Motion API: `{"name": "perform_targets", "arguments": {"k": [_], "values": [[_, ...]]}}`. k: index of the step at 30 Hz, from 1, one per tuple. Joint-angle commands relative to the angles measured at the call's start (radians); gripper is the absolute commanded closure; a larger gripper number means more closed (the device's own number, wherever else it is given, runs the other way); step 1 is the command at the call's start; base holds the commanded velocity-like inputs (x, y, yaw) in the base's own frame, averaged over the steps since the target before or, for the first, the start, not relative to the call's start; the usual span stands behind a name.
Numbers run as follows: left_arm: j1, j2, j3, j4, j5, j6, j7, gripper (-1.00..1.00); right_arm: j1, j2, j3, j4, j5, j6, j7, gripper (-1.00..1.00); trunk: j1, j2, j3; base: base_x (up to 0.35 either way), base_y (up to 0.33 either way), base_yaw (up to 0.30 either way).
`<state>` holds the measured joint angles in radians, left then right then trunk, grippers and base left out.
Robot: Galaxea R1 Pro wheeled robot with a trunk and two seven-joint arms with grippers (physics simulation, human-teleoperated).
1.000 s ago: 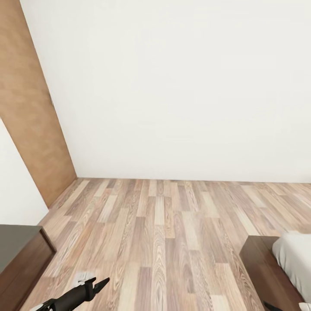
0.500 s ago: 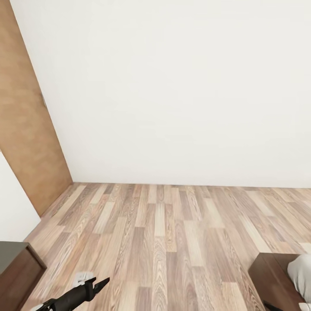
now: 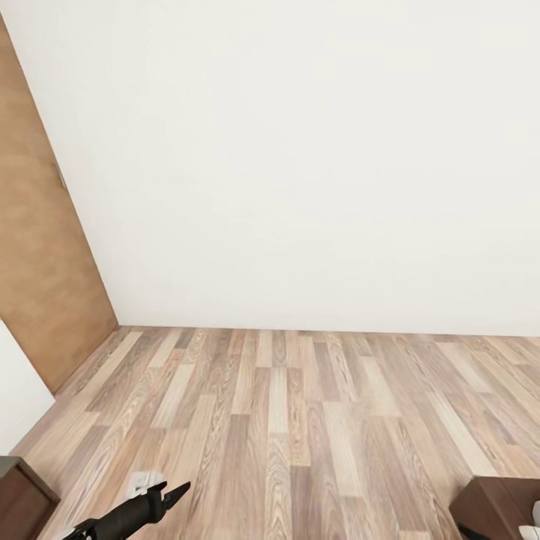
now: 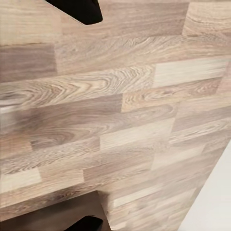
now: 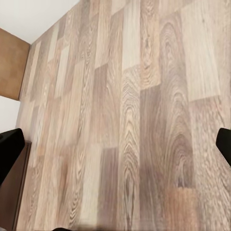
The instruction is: In the bedroom, move the book from the bed onto either nightstand, and place the two sandals side by side next to the bed.
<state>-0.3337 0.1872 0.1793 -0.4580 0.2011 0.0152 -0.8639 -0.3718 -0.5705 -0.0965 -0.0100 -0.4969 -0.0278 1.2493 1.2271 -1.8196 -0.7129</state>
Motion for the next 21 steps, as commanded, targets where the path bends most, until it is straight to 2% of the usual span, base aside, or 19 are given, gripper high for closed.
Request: {"name": "perform_targets", "arguments": {"k": [1,21], "values": [[-0.001,0.000,0.002,0.001,0.003,0.002,-0.004,-1.00,-0.001,0.000,-0.008,0.001,0.008,-0.003,0.002,-1.00,0.000,0.000,-0.001,0.331,0.000,0.000],[-0.001,0.000,0.002,0.001,0.003,0.002,-0.004,-1.00,-0.001,0.000,-0.008,0.001,0.008,-0.003,0.002,-1.00,0.000,0.000,-0.001,0.331,0.000,0.000]]}}
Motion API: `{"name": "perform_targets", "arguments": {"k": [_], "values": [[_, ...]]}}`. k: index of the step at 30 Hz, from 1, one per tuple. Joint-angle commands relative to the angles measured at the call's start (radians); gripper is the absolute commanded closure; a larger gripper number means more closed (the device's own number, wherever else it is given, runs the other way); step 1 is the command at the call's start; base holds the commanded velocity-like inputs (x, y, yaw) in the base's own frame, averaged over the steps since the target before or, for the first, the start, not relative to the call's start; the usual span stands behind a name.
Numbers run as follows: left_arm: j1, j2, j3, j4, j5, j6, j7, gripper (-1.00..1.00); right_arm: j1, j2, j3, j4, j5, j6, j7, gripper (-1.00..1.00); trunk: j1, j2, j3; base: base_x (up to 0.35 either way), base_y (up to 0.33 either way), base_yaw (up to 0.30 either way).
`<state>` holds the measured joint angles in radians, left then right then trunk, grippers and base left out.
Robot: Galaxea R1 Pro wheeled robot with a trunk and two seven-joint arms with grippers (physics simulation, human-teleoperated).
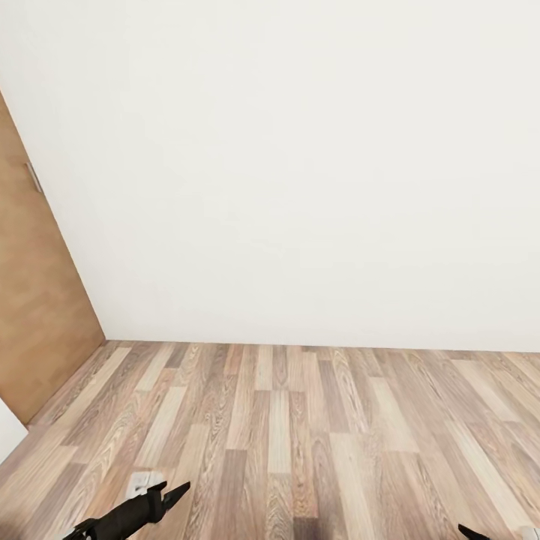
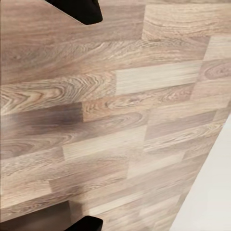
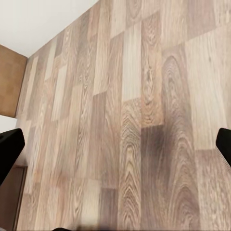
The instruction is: In the bedroom, move the book from the bed onto either nightstand, and place the two sandals side by side next to the bed.
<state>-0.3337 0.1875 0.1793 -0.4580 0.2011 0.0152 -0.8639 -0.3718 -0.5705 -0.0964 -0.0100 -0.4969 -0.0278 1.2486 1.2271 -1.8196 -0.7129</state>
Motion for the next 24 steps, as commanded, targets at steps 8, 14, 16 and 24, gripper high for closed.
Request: {"name": "perform_targets", "arguments": {"k": [8,14,16,24], "values": [[-0.001,0.000,0.002,0.001,0.003,0.002,-0.005,-1.00,-0.001,0.000,-0.008,0.001,0.008,-0.003,0.003,-1.00,0.000,0.000,-0.001,0.331,0.000,-0.022],[-0.001,0.000,0.002,0.001,0.003,0.002,-0.005,-1.00,-0.001,0.000,-0.008,0.001,0.008,-0.003,0.003,-1.00,0.000,0.000,-0.001,0.331,0.000,-0.197],[-0.001,0.000,0.002,0.001,0.003,0.002,-0.004,-1.00,-0.001,0.000,-0.008,0.001,0.008,-0.003,0.003,-1.00,0.000,0.000,-0.001,0.331,0.000,-0.092],[-0.001,0.000,0.002,0.001,0.003,0.002,-0.004,-1.00,-0.001,0.000,-0.008,0.001,0.008,-0.003,0.003,-1.00,0.000,0.000,-0.001,0.331,0.000,-0.018]]}}
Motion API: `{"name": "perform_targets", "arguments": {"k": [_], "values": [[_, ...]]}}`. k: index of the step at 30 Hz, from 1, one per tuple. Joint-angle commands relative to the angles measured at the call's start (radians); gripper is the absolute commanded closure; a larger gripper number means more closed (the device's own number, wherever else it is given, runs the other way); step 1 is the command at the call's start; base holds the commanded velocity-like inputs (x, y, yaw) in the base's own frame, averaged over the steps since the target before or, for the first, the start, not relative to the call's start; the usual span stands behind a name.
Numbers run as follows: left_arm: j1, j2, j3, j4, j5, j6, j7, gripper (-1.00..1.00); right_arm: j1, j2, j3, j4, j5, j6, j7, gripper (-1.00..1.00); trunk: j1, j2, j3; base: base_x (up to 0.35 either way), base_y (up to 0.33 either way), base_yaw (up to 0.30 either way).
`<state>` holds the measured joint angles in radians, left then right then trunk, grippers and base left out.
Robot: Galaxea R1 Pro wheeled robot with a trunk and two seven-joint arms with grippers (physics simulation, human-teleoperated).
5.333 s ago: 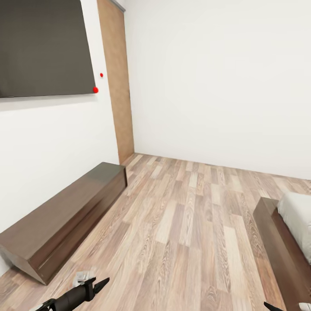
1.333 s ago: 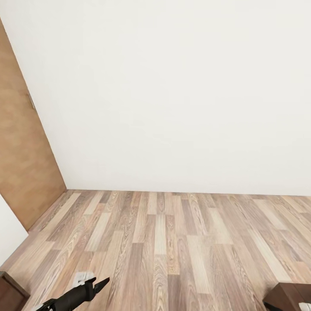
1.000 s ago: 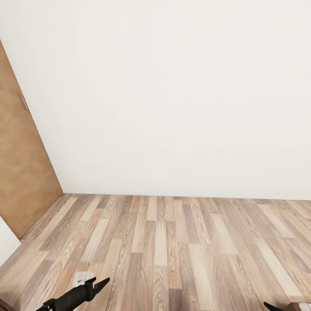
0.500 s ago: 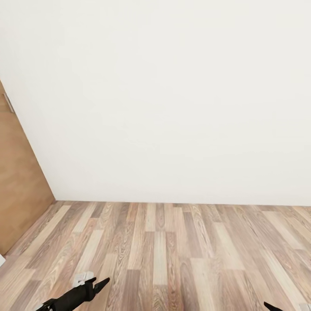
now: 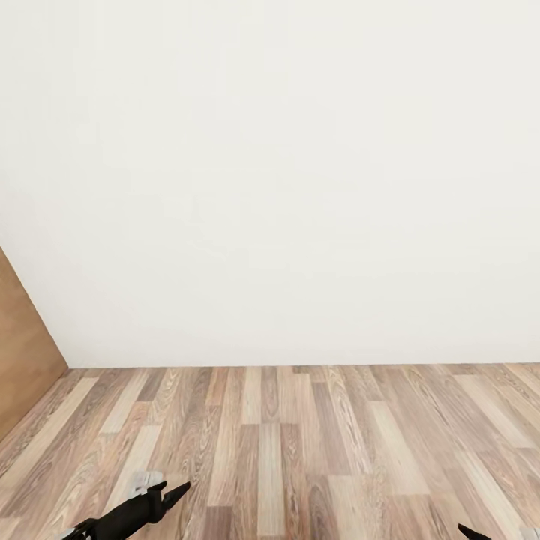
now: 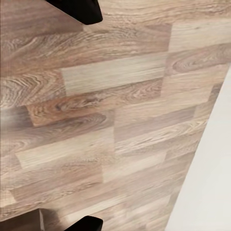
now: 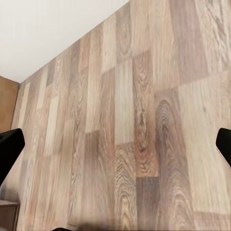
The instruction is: In the bedroom, move the book from the bed onto either nightstand, and place the two sandals side by side next to the bed.
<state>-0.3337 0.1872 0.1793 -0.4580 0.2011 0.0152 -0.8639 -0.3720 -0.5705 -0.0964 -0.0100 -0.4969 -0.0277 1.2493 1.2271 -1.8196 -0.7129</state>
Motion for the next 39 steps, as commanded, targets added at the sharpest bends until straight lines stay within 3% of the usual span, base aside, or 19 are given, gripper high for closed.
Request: {"name": "perform_targets", "arguments": {"k": [1,12,39], "values": [[-0.001,0.000,0.002,0.001,0.003,0.002,-0.004,-1.00,-0.001,0.000,-0.008,0.001,0.008,-0.003,0.002,-1.00,0.000,0.000,-0.001,0.331,0.000,-0.073],[-0.001,0.000,0.002,0.001,0.003,0.002,-0.005,-1.00,-0.001,0.000,-0.008,0.001,0.008,-0.003,0.002,-1.00,0.000,0.000,-0.001,0.331,0.000,-0.188],[-0.001,0.000,0.002,0.001,0.003,0.002,-0.005,-1.00,-0.001,0.000,-0.008,0.001,0.008,-0.003,0.002,-1.00,0.000,0.000,-0.001,0.331,0.000,-0.004]]}}
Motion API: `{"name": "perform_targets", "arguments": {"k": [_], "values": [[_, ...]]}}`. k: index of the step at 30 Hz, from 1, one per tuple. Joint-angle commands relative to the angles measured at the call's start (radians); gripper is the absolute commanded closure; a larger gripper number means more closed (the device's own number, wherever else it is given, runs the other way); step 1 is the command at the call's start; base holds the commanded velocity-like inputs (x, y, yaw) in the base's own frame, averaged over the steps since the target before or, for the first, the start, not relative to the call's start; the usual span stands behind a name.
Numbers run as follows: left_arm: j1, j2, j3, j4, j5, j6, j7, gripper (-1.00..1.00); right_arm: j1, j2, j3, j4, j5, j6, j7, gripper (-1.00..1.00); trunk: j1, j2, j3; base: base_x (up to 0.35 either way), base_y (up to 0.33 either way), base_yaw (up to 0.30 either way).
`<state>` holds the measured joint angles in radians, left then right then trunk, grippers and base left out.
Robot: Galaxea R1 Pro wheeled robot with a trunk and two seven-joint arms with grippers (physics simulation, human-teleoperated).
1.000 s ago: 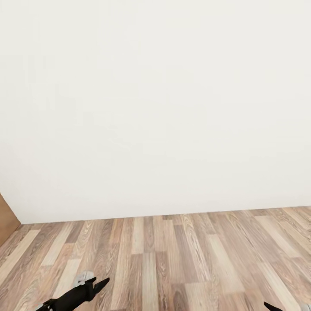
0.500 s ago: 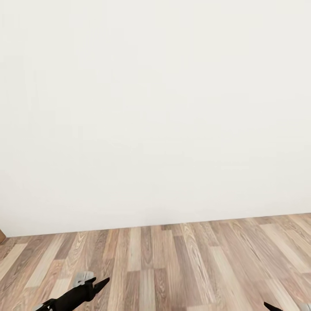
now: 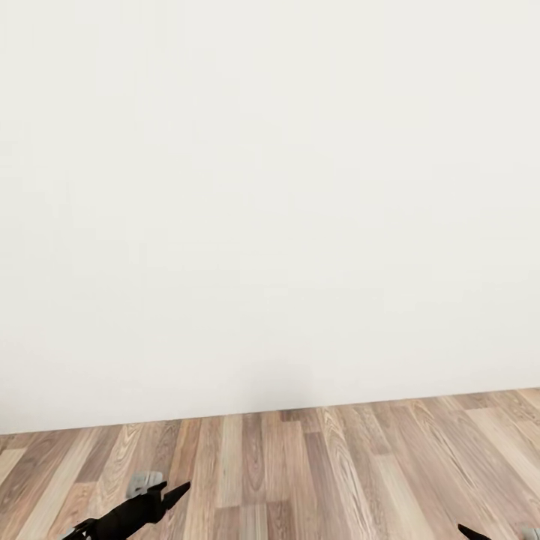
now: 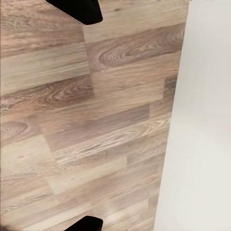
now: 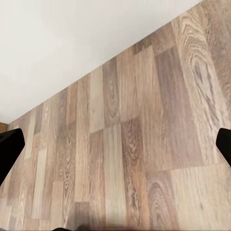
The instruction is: In the bedroom, move the book from the bed onto either nightstand, and place the two sandals side by side next to the bed.
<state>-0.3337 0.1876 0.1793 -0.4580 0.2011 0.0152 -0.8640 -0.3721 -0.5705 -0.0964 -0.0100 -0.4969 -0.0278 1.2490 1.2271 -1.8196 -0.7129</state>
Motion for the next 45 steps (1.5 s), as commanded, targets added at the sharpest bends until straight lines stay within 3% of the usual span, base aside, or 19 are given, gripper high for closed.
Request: {"name": "perform_targets", "arguments": {"k": [1,45], "values": [[-0.001,0.000,0.002,0.001,0.003,0.002,-0.005,-1.00,-0.001,0.000,-0.008,0.001,0.008,-0.003,0.003,-1.00,0.000,0.000,-0.001,0.331,0.000,0.000],[-0.001,0.000,0.002,0.001,0.003,0.002,-0.006,-1.00,-0.001,0.000,-0.008,0.001,0.008,-0.003,0.003,-1.00,0.000,0.000,-0.001,0.331,0.000,0.000]]}}
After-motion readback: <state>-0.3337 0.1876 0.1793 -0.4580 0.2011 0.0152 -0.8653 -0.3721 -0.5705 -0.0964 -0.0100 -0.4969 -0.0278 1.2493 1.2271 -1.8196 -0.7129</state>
